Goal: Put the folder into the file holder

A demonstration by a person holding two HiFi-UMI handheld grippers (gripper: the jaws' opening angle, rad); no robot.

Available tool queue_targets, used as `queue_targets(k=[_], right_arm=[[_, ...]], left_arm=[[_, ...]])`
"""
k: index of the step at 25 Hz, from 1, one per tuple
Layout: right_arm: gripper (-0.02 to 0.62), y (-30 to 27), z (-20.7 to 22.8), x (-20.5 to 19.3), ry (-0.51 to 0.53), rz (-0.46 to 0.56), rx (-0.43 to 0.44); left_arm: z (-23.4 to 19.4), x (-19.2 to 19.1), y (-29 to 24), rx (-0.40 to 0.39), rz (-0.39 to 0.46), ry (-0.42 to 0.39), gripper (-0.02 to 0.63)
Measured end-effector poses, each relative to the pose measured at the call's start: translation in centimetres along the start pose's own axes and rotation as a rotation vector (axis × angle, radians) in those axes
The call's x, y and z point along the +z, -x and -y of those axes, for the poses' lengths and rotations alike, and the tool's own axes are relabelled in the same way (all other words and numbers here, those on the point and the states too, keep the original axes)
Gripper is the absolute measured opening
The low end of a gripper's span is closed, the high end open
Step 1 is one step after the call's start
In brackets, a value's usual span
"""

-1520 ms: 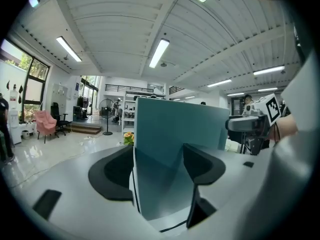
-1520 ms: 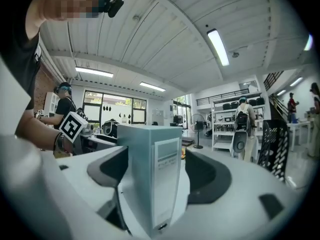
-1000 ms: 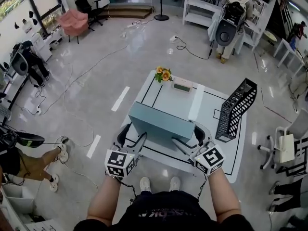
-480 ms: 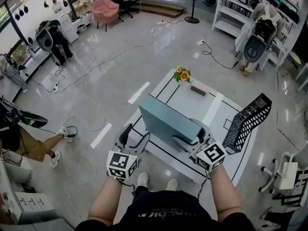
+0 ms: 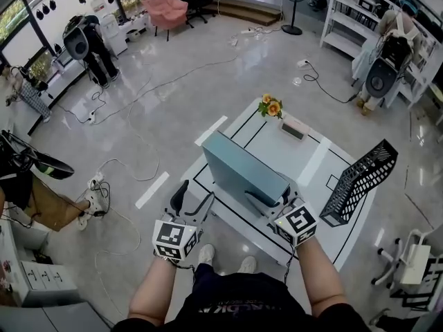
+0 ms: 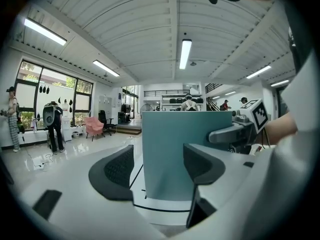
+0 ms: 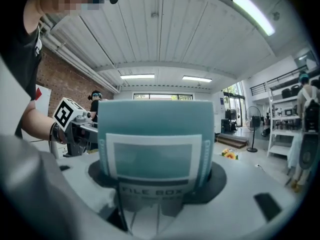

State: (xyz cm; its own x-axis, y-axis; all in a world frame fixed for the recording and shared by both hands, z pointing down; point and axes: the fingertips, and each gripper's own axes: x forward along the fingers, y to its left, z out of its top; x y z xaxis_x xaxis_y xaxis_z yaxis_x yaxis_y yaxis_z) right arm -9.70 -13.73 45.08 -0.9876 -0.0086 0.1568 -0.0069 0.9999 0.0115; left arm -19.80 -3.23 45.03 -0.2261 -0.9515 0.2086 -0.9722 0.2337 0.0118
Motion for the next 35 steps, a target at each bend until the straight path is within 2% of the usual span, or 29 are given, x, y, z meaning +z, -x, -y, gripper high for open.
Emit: queue_targets(k=[9,13,17,21,27,35], right_arm=[[0.285,0.0,-0.5,0.1,0.032,0.004,-0.032],[0.284,0.6,-0.2,0.1,0.014,0.003,-0.084],[0.276,1.2,0.4,0.2,-0.026,0.000,-0.169],[0.273,1.9,1.0,0.2,-0.047,-0.007,-0.262],[0.270,3.7,2.3,0.0,-0.066,-0.022,-0.425],[0.268,8.1,2.8,0.9,-0.109,0.002,-0.658]], left_arm=[[0.7,0.4,-1.3,-0.045,0.002,0.000,0.283],[0.7,0.8,-1.6,-0.072,0.008,-0.001,0.214],[0.2,1.3,-1.7,-0.105,0.008,-0.006,0.124],[-0.1,1.5,-2.2,-0.155,0.006,-0.004,0.007],[0.9,1.4,-3.7,-0.276,-0.002,-0.007,0.003],[4.1,2.0,-5.8,-0.486,0.001,-0.020,0.003]])
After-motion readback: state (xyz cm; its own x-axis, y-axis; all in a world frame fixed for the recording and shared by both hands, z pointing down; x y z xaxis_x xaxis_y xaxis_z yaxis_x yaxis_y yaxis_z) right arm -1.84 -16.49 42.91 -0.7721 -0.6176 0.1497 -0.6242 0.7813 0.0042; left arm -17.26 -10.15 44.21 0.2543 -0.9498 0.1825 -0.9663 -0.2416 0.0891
